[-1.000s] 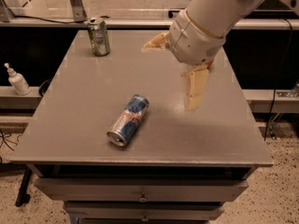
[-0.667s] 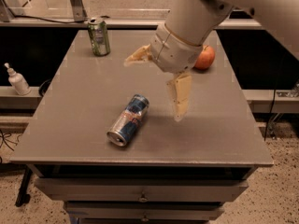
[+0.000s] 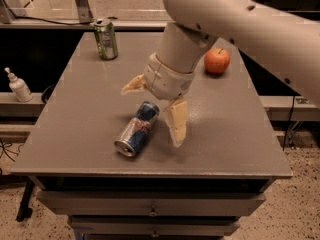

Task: Move redbull can near apple

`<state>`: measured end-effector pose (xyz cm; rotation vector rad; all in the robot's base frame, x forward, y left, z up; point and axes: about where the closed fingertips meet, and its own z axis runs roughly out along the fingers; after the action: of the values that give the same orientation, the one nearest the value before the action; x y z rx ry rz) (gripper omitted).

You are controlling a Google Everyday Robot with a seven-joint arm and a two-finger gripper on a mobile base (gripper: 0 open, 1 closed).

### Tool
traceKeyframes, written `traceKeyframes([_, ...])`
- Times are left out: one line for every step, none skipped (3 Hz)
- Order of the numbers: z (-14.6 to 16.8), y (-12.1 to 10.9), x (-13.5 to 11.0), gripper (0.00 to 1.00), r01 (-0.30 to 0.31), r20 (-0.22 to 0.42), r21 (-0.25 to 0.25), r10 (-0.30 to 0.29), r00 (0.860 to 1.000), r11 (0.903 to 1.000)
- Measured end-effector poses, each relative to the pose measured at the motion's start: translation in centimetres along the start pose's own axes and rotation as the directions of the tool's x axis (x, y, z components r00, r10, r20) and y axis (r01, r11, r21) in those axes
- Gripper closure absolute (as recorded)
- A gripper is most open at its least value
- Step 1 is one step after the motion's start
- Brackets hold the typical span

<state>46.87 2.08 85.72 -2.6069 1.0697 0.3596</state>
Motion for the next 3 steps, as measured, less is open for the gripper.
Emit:
traceKeyframes([1.7, -0.1, 1.0, 0.02, -0.066, 0.013, -0.013, 0.066, 0.998, 0.9978])
traceKeyframes([2.2, -0.8, 1.4, 0.19, -0.131, 0.009, -0.026, 0.132, 0.991, 0.991])
traceKeyframes([1.4, -1.2, 2.2, 0.41, -0.186, -0.002, -0.025, 0.186, 0.982, 0.9822])
